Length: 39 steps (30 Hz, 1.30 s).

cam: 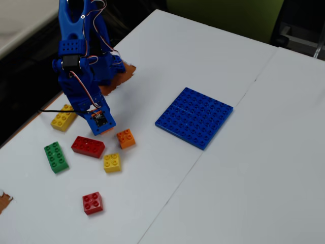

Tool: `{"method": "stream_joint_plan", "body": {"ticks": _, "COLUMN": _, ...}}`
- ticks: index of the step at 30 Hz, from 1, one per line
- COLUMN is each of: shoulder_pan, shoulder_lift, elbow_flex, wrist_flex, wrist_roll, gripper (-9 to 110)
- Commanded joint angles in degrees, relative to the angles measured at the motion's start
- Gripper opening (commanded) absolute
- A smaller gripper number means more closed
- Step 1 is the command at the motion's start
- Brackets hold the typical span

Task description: Pick up the 2x4 orange block and go up the 8x8 blue block.

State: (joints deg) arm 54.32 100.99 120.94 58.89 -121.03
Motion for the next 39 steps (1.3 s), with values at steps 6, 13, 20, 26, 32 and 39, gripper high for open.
{"method": "stream_joint_plan", "body": {"ticks": 6, "shoulder_pan": -0.35, "shoulder_lift": 0.26, "elbow_flex": -0.18, "wrist_flex": -1.14, "wrist_roll": 1.14, "gripper": 0}}
{"method": "stream_joint_plan", "body": {"ticks": 13, "shoulder_pan": -0.44, "shoulder_lift": 2.37, "elbow_flex": -3.08, "wrist_flex": 2.55, "wrist_roll": 1.49, "gripper": 0}}
{"method": "stream_joint_plan", "body": {"ticks": 20, "shoulder_pan": -2.55, "shoulder_lift": 7.03, "elbow_flex": -5.63, "wrist_flex": 4.31, "wrist_roll": 3.52, "gripper": 0}}
{"method": "stream_joint_plan", "body": {"ticks": 26, "shoulder_pan": -5.8, "shoulder_lift": 12.48, "elbow_flex": -9.84, "wrist_flex": 8.53, "wrist_roll": 5.27, "gripper": 0}}
{"method": "stream_joint_plan", "body": {"ticks": 32, "shoulder_pan": -12.83, "shoulder_lift": 14.33, "elbow_flex": -15.64, "wrist_flex": 10.46, "wrist_roll": 12.3, "gripper": 0}}
{"method": "stream_joint_plan", "body": {"ticks": 39, "shoulder_pan": -20.92, "shoulder_lift": 10.72, "elbow_flex": -23.82, "wrist_flex": 9.84, "wrist_roll": 16.52, "gripper": 0}}
